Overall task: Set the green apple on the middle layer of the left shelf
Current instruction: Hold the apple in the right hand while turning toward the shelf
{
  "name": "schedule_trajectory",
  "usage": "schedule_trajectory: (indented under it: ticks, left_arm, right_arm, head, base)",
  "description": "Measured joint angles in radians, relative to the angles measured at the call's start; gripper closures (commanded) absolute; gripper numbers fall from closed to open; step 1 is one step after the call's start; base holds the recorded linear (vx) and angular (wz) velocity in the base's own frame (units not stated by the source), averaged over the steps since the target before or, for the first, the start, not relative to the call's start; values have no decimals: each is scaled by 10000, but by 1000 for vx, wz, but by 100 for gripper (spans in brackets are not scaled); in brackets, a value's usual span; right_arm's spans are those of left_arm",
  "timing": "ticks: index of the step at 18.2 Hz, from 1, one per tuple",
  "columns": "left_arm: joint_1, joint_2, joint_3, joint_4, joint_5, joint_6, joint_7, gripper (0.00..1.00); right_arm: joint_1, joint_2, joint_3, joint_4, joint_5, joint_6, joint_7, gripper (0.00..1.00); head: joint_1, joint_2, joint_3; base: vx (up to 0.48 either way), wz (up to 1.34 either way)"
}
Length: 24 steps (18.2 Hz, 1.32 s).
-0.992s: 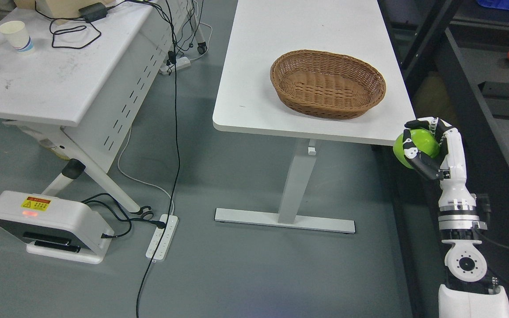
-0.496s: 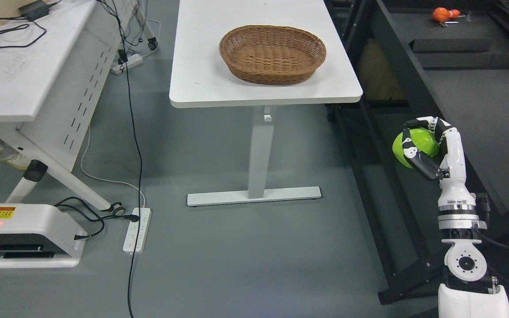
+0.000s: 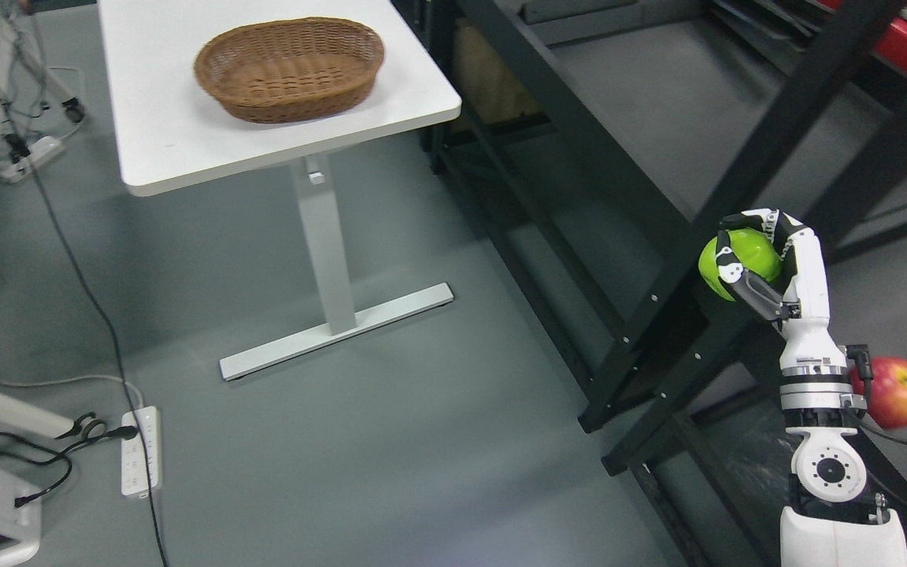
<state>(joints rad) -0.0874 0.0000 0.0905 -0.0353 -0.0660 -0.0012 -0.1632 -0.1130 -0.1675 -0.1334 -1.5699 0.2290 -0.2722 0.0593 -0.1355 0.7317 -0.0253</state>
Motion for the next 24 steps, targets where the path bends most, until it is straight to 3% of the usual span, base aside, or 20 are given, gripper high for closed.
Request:
schedule_trajectory:
  ticks: [9,24]
  left_arm:
    - [0,0,0,0,0,0,-5,0]
    - [0,0,0,0,0,0,-1,0]
  right_arm:
    - [23,35,-6,3,-2,4,0,97]
    - [-37,116,-139,8,-5,134,-37,97]
  head:
    - [0,0,0]
    - [0,-1,0]
  base:
    - [-106,-730]
    - [35,-555]
